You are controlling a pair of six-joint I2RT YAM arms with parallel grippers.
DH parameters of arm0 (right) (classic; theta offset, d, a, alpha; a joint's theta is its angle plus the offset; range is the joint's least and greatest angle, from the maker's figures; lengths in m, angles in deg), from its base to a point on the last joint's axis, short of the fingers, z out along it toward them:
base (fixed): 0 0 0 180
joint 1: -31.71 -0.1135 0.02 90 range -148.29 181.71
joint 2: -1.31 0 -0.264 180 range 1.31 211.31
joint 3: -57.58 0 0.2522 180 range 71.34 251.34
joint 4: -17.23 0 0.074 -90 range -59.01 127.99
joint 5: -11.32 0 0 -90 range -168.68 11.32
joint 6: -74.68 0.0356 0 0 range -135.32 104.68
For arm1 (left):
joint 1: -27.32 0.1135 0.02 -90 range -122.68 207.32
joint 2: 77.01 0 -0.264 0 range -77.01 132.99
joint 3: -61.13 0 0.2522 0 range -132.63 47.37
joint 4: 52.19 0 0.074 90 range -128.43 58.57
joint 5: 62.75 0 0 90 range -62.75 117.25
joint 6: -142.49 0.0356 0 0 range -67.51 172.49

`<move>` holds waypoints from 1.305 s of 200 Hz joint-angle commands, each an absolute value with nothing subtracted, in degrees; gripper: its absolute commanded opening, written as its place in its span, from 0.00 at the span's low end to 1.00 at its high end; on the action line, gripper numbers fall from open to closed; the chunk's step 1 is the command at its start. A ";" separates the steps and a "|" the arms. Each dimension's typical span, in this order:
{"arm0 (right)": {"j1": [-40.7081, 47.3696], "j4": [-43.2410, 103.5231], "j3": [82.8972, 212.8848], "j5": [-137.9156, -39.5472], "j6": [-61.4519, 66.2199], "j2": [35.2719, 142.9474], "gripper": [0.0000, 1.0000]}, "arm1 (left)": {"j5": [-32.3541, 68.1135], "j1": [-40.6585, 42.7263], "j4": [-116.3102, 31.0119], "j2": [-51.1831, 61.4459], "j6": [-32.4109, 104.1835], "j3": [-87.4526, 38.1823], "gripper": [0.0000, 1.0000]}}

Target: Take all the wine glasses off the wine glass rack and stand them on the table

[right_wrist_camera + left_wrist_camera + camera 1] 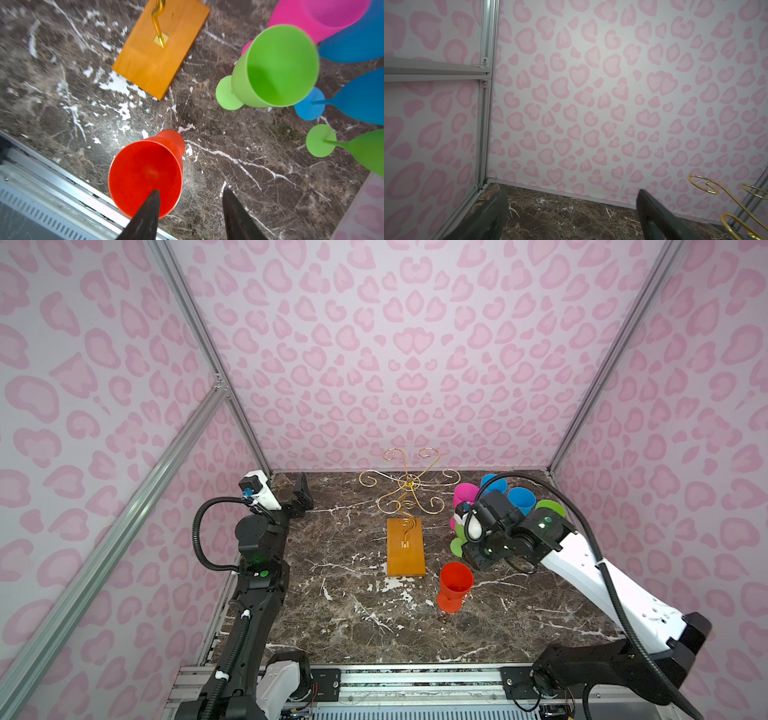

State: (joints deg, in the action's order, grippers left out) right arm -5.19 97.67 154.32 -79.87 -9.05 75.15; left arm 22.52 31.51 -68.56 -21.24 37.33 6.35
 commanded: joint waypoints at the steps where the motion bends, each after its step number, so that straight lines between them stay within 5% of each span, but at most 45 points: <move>1: -0.68 93.02 151.81 -83.13 -9.06 68.20 0.54 | 20.70 31.63 -70.12 -23.45 36.61 7.70 0.97; 43: 11.73 75.33 139.04 -87.08 -7.11 53.73 0.73 | 19.38 31.09 -71.04 -27.83 37.14 12.64 0.97; 66: 16.29 65.61 131.57 -86.35 -6.65 51.70 0.98 | 21.51 29.27 -69.77 -30.10 42.52 15.72 0.97; 169: 21.61 27.18 102.50 -74.37 -6.88 51.80 0.98 | 31.63 23.23 -85.92 -26.78 46.94 36.60 0.97; 261: 22.13 4.70 91.88 -69.48 -14.61 59.18 0.98 | 34.35 23.28 -95.97 -17.95 50.20 44.07 0.97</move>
